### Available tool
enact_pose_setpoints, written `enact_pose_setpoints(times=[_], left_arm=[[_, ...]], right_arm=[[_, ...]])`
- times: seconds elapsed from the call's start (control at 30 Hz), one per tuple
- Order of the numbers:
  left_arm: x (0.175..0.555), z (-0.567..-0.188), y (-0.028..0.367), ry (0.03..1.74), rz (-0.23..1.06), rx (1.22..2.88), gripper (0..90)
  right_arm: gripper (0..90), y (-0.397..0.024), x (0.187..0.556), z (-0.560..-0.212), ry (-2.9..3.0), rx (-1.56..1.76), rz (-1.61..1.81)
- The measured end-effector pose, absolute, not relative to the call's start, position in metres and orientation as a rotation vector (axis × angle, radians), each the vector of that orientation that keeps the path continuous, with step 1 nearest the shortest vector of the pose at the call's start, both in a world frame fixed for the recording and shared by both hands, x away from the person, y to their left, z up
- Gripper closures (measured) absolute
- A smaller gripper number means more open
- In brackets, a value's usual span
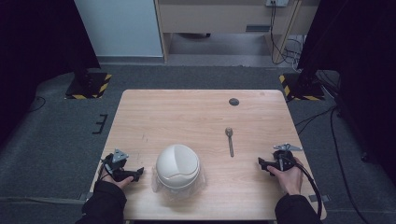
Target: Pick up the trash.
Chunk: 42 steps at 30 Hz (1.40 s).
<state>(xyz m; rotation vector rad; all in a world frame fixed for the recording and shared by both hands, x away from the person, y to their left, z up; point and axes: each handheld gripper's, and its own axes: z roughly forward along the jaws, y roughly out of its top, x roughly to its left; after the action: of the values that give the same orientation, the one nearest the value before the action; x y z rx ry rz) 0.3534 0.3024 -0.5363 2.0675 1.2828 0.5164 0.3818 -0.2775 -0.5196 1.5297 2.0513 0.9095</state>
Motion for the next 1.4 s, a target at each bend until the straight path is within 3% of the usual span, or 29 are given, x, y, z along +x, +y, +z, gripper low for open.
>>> enact_pose_setpoints(times=[0.67,1.4], left_arm=[[0.351,-0.536,0.29,1.354,0.547,2.031,0.0],[0.351,-0.536,0.289,1.346,0.544,2.037,0.0]], right_arm=[[19.2,-0.269,0.368,-0.432,1.919,1.214,1.406],[16.0,-0.205,0.356,-0.362,1.977,0.913,1.659]])
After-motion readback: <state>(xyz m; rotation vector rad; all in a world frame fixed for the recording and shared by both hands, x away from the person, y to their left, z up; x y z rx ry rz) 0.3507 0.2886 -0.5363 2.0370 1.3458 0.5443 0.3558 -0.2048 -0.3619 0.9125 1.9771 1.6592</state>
